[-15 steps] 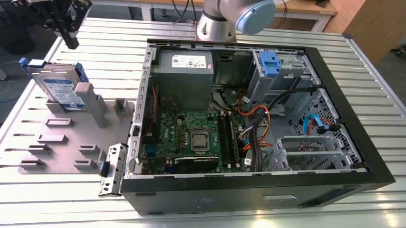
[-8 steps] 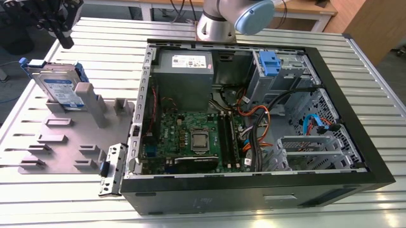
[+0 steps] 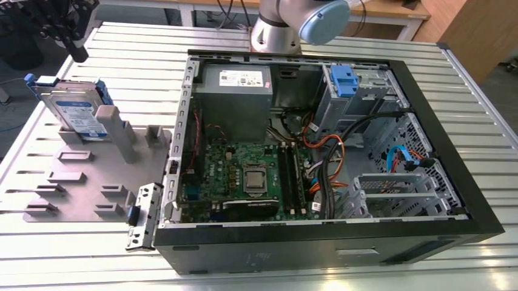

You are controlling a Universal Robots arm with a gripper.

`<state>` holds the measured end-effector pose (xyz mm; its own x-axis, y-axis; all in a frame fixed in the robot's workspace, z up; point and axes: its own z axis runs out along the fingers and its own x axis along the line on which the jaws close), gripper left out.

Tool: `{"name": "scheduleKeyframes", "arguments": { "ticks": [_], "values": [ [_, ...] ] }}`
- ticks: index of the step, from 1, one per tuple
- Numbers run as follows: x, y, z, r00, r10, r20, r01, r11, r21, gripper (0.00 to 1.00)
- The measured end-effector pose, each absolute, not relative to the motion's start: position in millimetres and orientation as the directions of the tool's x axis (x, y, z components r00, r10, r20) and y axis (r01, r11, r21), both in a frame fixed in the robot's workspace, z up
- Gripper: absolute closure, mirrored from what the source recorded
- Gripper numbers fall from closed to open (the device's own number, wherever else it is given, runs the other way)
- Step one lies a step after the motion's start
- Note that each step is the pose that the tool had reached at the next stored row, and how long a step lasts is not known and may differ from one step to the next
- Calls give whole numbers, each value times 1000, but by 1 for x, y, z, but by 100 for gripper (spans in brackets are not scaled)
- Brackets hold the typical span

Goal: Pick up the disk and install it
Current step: 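Reach for the disk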

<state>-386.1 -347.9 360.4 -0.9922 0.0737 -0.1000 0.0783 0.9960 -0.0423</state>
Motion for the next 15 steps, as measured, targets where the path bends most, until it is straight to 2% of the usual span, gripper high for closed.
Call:
{"name": "scheduleKeyframes", "arguments": {
  "ticks": [4,8,11,15],
  "values": [
    [-386,-348,360,-992,75,-99,79,996,-32,89],
    [-386,-349,360,-992,80,-94,78,997,23,89],
    [-386,-349,360,-992,80,-93,79,997,23,89],
    [-386,-350,360,-995,82,-62,79,996,40,89]
  ]
}}
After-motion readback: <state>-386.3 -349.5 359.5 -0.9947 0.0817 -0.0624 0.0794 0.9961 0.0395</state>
